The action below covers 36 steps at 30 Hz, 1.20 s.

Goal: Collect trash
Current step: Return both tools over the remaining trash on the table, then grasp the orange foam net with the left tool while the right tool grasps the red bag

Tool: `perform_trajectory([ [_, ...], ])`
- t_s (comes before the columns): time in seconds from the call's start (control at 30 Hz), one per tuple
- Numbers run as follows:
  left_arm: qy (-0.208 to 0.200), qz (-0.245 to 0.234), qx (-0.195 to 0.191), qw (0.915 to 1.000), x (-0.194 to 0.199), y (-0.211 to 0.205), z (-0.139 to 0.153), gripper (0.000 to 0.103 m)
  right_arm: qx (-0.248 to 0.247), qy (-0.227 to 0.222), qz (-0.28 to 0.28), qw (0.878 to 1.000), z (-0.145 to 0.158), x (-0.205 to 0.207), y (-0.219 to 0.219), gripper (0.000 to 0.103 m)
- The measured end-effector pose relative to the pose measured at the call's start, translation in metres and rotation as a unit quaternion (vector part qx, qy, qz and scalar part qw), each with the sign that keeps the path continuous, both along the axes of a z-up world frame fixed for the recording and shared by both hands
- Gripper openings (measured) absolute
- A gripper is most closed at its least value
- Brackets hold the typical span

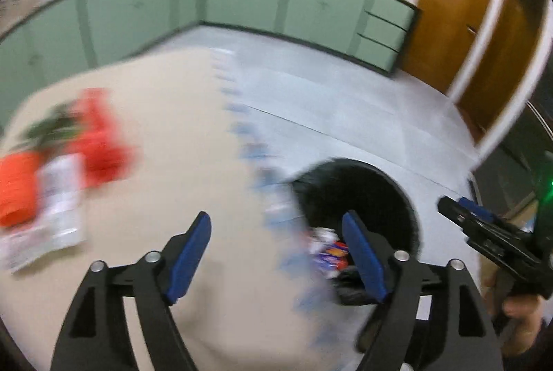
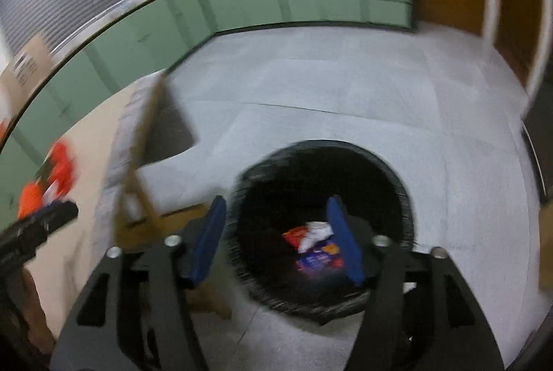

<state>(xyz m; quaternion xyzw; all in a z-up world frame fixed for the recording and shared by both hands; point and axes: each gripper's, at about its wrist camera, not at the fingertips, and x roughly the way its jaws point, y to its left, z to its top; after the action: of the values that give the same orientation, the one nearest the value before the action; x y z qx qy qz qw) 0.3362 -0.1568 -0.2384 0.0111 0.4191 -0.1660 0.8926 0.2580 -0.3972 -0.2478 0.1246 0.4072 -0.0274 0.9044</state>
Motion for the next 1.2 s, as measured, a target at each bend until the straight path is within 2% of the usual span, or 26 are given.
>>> perform_trajectory([
  [0.1, -0.029, 0.056, 0.007, 0.9980, -0.022, 0.066, 0.020, 0.090, -0.003, -0.005, 0.088, 0.996, 0.025, 0.001, 0.069, 0.069],
  [0.17, -0.054, 0.099, 0.017, 0.9935, -0.041, 0.117, 0.034, 0.093, -0.007, -0.010, 0.141, 0.990, 0.037, 0.004, 0.110, 0.076],
  [0.27, -0.079, 0.142, 0.037, 0.9860, -0.059, 0.170, 0.046, 0.095, -0.011, -0.015, 0.205, 0.979, 0.051, 0.011, 0.171, 0.077],
  [0.4, -0.080, 0.182, 0.032, 0.9796, -0.070, 0.224, 0.045, 0.097, 0.001, -0.012, 0.260, 0.965, 0.061, 0.028, 0.233, 0.077],
  [0.53, -0.073, 0.205, 0.021, 0.9758, -0.066, 0.257, 0.034, 0.097, -0.006, -0.013, 0.286, 0.958, 0.064, 0.046, 0.278, 0.077],
  [0.67, -0.063, 0.199, 0.013, 0.9779, -0.045, 0.275, 0.019, 0.097, -0.019, -0.017, 0.278, 0.960, 0.062, 0.062, 0.294, 0.076],
  [0.8, -0.061, 0.187, 0.004, 0.9804, -0.016, 0.276, 0.006, 0.097, -0.020, -0.011, 0.261, 0.965, 0.051, 0.079, 0.285, 0.076],
  [0.97, -0.049, 0.169, 0.012, 0.9843, 0.024, 0.255, -0.017, 0.095, -0.025, -0.001, 0.251, 0.968, 0.037, 0.097, 0.277, 0.076],
  [1.07, -0.047, 0.167, 0.030, 0.9844, 0.040, 0.247, -0.028, 0.094, -0.034, 0.007, 0.258, 0.966, 0.027, 0.108, 0.278, 0.076],
  [1.17, -0.042, 0.171, 0.030, 0.9840, 0.052, 0.247, -0.034, 0.092, -0.040, 0.011, 0.263, 0.964, 0.020, 0.121, 0.282, 0.076],
  [1.2, -0.038, 0.173, 0.031, 0.9838, 0.056, 0.247, -0.036, 0.087, -0.041, 0.010, 0.263, 0.964, 0.019, 0.127, 0.283, 0.076],
])
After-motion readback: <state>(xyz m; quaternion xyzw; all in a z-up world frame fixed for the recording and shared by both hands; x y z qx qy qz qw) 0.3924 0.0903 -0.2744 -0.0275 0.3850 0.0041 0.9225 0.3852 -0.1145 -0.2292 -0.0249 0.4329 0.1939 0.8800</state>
